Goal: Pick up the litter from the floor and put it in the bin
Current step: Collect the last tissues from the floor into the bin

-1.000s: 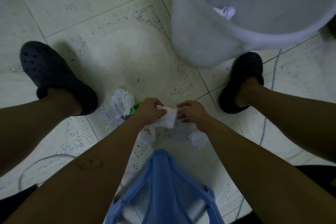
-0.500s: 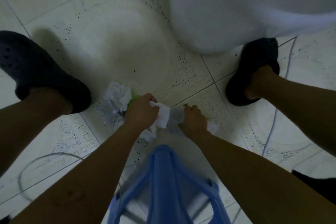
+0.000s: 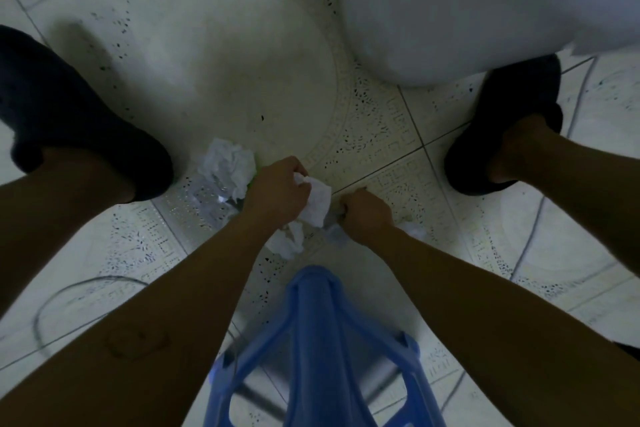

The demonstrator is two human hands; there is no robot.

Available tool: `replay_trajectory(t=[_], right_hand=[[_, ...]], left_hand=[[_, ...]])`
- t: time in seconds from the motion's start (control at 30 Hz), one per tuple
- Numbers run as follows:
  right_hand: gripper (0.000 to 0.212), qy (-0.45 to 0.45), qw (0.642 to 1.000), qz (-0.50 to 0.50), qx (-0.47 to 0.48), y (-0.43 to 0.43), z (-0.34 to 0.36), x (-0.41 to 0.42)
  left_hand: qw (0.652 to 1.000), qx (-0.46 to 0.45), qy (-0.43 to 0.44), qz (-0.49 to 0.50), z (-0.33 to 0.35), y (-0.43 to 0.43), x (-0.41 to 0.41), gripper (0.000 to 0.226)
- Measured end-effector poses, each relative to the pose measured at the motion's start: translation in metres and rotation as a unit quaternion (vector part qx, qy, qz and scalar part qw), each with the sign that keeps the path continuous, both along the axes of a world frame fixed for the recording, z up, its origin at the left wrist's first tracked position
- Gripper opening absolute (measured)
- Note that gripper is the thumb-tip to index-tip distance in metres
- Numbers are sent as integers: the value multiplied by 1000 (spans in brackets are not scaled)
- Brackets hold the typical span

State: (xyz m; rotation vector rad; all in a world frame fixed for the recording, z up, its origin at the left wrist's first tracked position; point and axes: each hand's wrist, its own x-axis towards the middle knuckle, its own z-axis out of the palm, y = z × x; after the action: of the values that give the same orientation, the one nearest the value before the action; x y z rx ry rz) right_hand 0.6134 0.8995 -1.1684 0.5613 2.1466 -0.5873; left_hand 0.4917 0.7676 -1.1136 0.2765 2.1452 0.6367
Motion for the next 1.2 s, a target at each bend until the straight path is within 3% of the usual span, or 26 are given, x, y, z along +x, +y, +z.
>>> replay_trajectory(t=[0.13, 0.33, 0.67, 0.9, 1.0, 1.2], right_hand=[[31, -68, 996, -9, -54, 14, 23, -23], [23, -15, 997, -61, -35, 32, 76, -50], [33, 173, 976, -131, -34, 63, 213, -72], [20, 269, 957, -110, 6, 86, 318, -91], [29, 327, 938, -114, 5, 109, 358, -91], [20, 364, 913, -185, 11, 163, 401, -89]], left_hand=[[1000, 4, 3, -21, 20, 6, -7, 10], [997, 12, 70, -41, 69, 22, -27, 17], [981, 33, 187, -44, 189, 20, -62, 17], [958, 71, 277, -17, 283, 39, -70, 9], [951, 82, 299, -9, 308, 48, -71, 6], [940, 94, 328, -3, 333, 74, -77, 6]])
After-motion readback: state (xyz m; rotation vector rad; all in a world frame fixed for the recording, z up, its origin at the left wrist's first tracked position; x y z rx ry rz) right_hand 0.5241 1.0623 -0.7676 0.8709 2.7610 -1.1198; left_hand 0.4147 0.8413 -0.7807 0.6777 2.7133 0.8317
